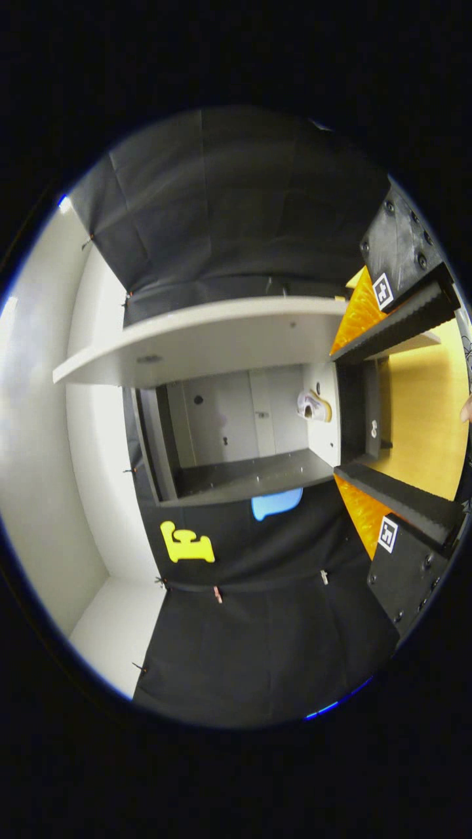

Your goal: Open the shoe cabinet door, grab the shoes and put them into the shoe cabinet, then close the shoe cabinet door.

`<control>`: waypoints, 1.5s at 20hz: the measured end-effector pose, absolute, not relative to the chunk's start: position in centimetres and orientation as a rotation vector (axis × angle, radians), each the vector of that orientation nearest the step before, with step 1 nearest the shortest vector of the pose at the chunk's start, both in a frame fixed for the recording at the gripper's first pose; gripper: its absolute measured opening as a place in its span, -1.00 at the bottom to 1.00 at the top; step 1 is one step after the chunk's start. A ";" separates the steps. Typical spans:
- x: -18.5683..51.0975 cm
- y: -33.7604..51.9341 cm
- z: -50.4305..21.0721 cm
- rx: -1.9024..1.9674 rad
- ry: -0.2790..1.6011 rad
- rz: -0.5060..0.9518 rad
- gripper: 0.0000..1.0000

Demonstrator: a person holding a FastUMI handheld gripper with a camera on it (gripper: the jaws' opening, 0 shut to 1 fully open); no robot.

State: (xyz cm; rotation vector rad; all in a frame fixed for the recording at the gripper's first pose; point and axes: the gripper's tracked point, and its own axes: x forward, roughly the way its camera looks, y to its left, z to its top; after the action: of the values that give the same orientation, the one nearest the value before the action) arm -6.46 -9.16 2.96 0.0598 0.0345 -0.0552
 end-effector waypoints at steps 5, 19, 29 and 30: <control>-6.0 -15.0 2.9 0.072 0.055 -0.099 0.95; 1.9 -22.3 1.2 0.033 0.108 0.068 0.96; 4.1 -19.9 1.2 0.052 0.086 0.139 0.95; 4.3 -19.1 1.0 0.051 0.087 0.149 0.95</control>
State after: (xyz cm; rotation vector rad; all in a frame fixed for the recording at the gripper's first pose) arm 4.33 -19.09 1.04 0.0507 0.0867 0.1491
